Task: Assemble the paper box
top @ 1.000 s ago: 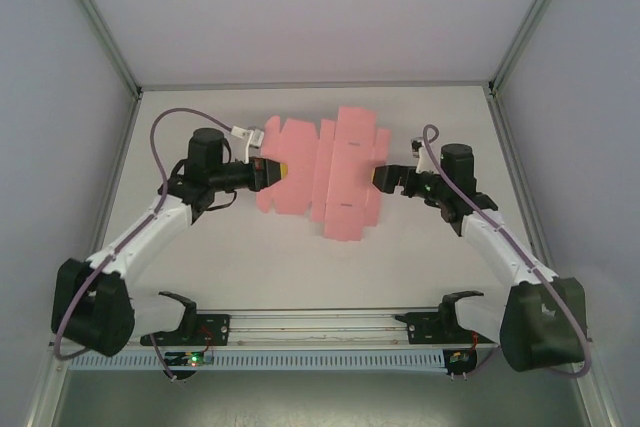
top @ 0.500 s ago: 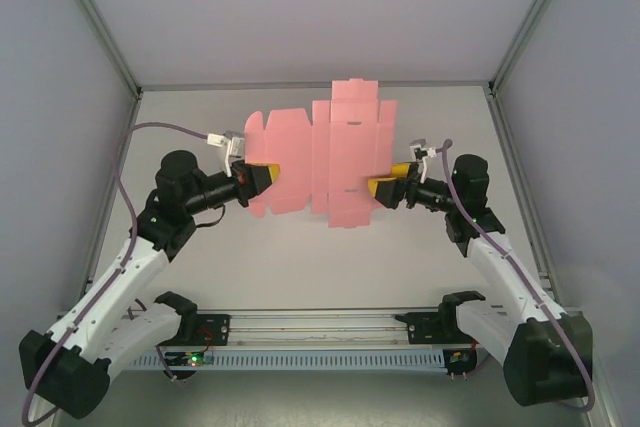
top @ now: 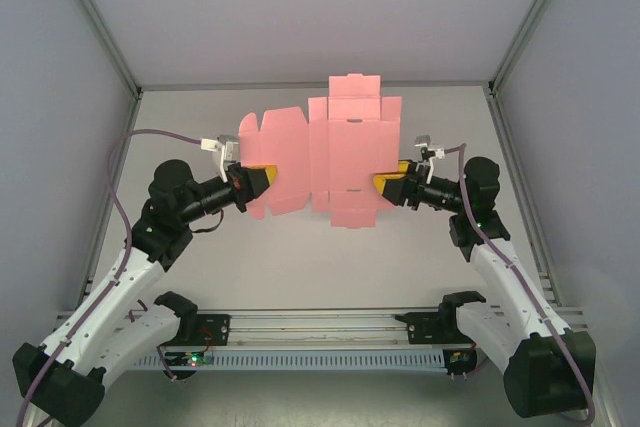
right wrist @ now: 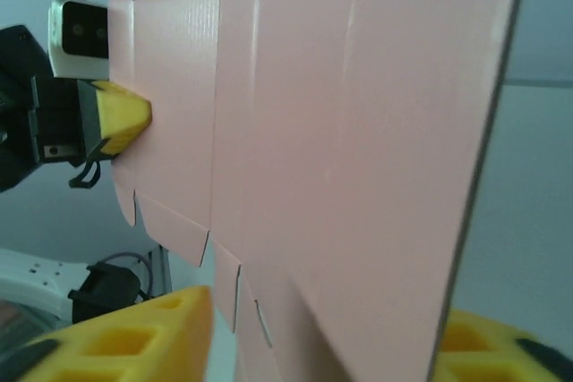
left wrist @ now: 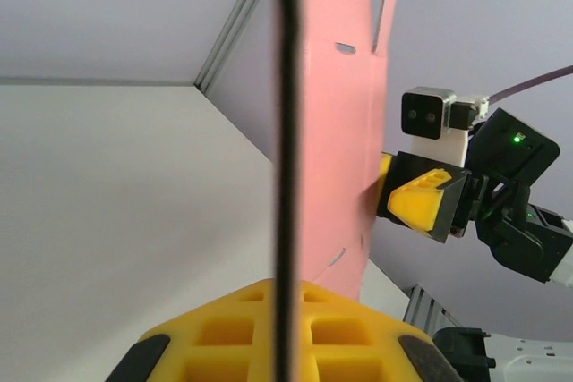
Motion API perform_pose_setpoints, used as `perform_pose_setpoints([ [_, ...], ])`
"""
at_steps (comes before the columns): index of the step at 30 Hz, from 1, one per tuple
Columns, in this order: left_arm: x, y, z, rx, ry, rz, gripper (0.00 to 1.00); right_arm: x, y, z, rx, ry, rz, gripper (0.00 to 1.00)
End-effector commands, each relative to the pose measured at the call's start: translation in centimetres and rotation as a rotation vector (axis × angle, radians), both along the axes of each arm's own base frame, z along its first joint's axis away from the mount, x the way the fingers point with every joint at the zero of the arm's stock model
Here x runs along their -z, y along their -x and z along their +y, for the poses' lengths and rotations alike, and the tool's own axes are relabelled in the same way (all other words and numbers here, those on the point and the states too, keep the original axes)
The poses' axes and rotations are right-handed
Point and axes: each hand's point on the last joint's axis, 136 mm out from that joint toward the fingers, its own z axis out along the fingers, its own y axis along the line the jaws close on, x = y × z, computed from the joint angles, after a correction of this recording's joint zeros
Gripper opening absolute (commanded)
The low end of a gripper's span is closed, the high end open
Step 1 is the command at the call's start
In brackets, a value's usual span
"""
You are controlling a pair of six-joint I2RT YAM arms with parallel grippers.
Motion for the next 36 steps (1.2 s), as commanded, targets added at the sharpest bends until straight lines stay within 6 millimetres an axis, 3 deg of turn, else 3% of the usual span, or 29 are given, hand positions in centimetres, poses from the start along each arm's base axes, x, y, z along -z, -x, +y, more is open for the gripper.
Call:
perform_pose_setpoints([
  [1,-0.2,-0.1,0.0,-0.019,0.009,-0.027,0.00,-2.5,0.3,0.3,-0.039,-0.011,-0.101,0.32],
  [5,1.2,-0.5,0.5,-0.060,-0.018,0.012,0.00,-2.7,0.3,0.5,-0.051,-0.007,-0.112,0.25],
  [9,2.6,-1.0,1.3,-0.122,-0.020,0.042,0.02,-2.8,0.3,1.0,-0.068,0.000,-0.119,0.02],
  [11,3.2,-1.1,1.6,-0.145,-0.023,0.058,0.04,-2.8,0.2,1.2,-0.064,0.010,-0.117,0.00],
  [15,4.4,-1.3,2.2,-0.183,-0.046,0.095,0.19,-2.3,-0.4,1.3,-0.030,0.063,-0.114,0.00],
  [17,5.3,-1.5,2.9,-0.233,-0.073,0.126,0.49,-2.0,-0.7,1.4,-0.014,0.096,-0.109,0.00],
  [19,6.3,-1.7,3.9,-0.292,-0.107,0.152,0.72,-1.8,-0.8,1.5,-0.017,0.121,-0.106,0.00],
  [20,6.9,-1.8,4.4,-0.323,-0.126,0.170,0.91,-1.6,-0.6,1.6,-0.040,0.140,-0.115,0.00],
  [21,7.2,-1.9,4.9,-0.352,-0.141,0.187,1.00,-1.4,-0.3,1.7,-0.061,0.160,-0.123,0.00],
  [26,8.7,-2.0,8.0,-0.512,-0.251,0.250,1.00,0.4,-1.3,1.0,-0.026,0.304,-0.057,0.00],
  [29,9.5,-1.9,10.0,-0.612,-0.310,0.297,1.00,0.7,-0.9,0.9,-0.071,0.381,-0.053,0.00],
  [36,8.8,-1.6,11.2,-0.667,-0.337,0.301,1.00,1.7,0.6,1.0,-0.198,0.688,-0.120,0.00],
])
